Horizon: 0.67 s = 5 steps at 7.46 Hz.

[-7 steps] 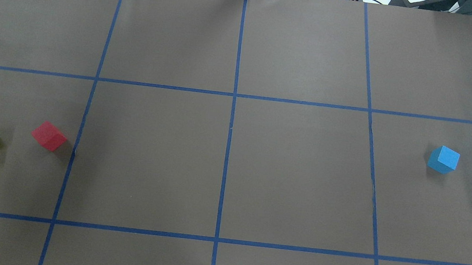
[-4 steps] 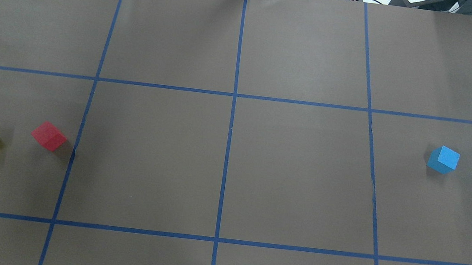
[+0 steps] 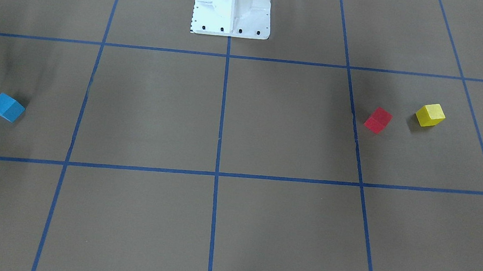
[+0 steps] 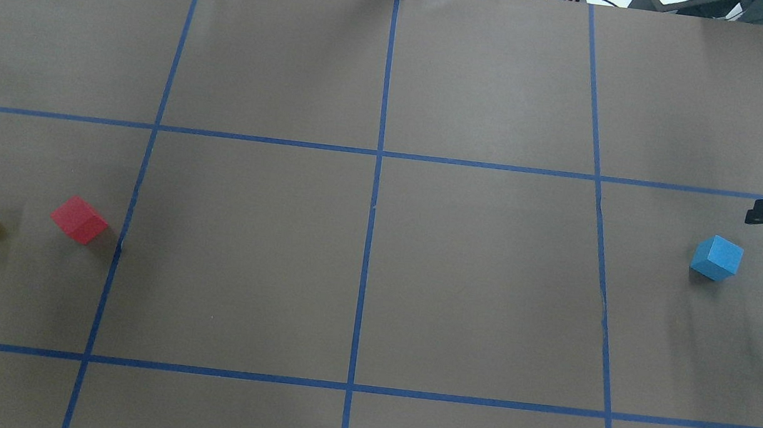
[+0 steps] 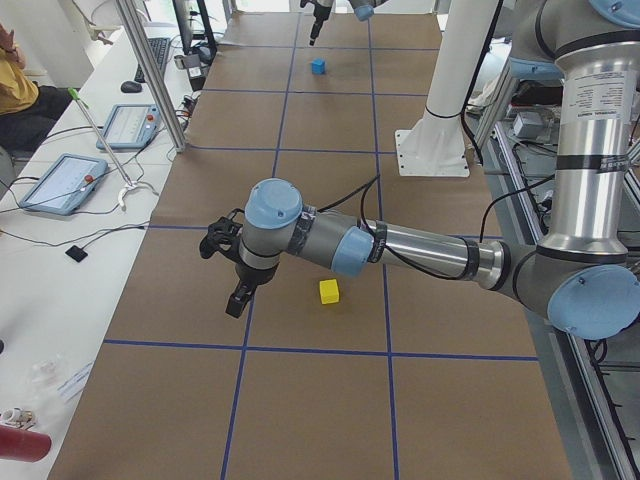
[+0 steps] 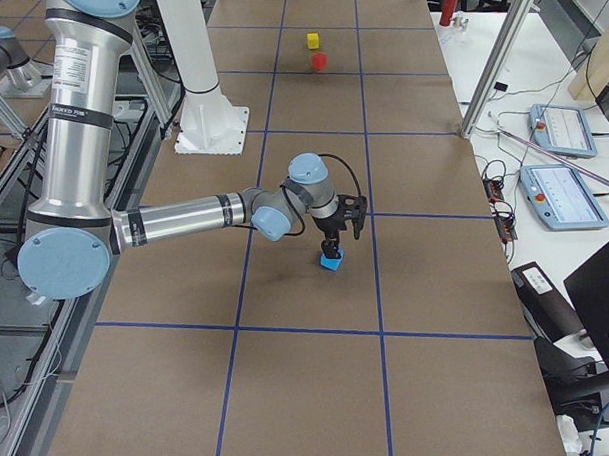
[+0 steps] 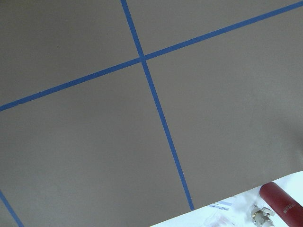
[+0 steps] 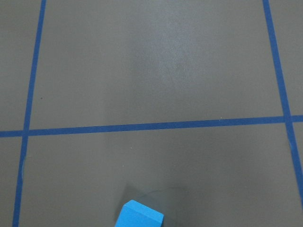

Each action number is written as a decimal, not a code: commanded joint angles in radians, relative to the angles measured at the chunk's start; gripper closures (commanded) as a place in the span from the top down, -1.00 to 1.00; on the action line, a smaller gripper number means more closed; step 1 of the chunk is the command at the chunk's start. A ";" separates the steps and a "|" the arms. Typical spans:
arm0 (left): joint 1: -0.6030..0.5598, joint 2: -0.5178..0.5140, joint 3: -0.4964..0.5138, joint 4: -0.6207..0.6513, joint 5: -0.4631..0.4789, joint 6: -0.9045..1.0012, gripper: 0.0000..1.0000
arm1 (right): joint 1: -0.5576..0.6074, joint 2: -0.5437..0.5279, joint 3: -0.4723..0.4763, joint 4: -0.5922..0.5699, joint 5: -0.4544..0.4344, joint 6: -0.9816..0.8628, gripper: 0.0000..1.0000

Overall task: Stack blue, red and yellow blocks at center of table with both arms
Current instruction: 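Reach the right gripper down to the blue cube and close on it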

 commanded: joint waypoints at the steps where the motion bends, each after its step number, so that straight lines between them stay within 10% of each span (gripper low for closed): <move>1: 0.000 0.000 -0.001 0.000 -0.001 0.001 0.99 | -0.161 0.007 -0.003 -0.003 -0.216 0.223 0.96; 5: 0.000 0.000 -0.006 0.000 -0.001 0.001 0.99 | -0.207 0.000 -0.038 -0.005 -0.256 0.238 0.96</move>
